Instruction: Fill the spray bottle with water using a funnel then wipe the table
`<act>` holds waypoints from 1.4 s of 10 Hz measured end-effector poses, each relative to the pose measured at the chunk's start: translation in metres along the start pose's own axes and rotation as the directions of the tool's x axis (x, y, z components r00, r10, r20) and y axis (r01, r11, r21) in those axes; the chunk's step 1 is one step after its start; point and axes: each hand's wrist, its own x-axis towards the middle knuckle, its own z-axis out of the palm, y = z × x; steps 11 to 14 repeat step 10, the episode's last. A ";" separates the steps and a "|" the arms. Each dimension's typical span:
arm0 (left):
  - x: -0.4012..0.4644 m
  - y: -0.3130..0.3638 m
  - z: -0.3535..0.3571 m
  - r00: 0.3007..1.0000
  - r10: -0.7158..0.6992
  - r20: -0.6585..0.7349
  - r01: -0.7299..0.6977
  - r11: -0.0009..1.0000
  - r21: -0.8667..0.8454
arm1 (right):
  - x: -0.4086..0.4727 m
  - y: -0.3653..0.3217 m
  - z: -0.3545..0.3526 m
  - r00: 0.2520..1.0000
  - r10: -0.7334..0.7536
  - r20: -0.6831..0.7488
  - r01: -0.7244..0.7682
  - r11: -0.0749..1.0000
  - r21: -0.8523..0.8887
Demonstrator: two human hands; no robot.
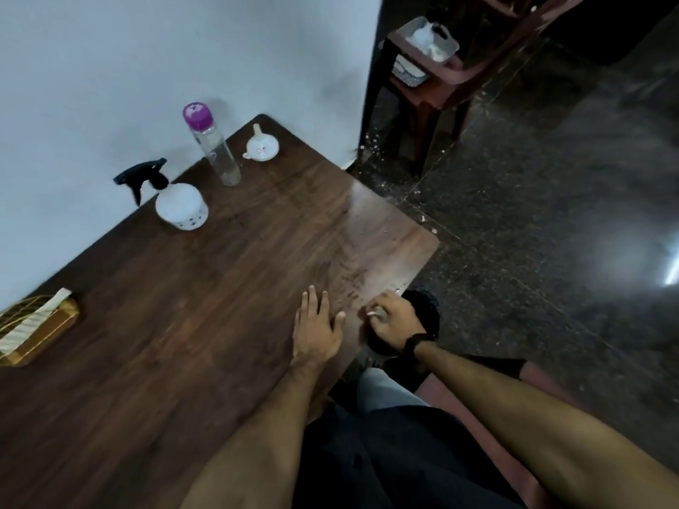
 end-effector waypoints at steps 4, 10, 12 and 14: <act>0.029 0.143 0.032 0.925 0.341 0.169 -0.336 0.940 -0.058 | -0.002 0.157 -0.069 0.647 0.761 0.049 -0.735 0.606 0.304; 0.135 0.135 0.220 0.889 0.146 0.434 -0.179 0.983 0.036 | 0.084 0.347 0.100 0.567 0.795 0.215 -0.822 0.526 0.218; 0.135 0.135 0.220 0.889 0.146 0.434 -0.179 0.983 0.036 | 0.084 0.347 0.100 0.567 0.795 0.215 -0.822 0.526 0.218; 0.135 0.135 0.220 0.889 0.146 0.434 -0.179 0.983 0.036 | 0.084 0.347 0.100 0.567 0.795 0.215 -0.822 0.526 0.218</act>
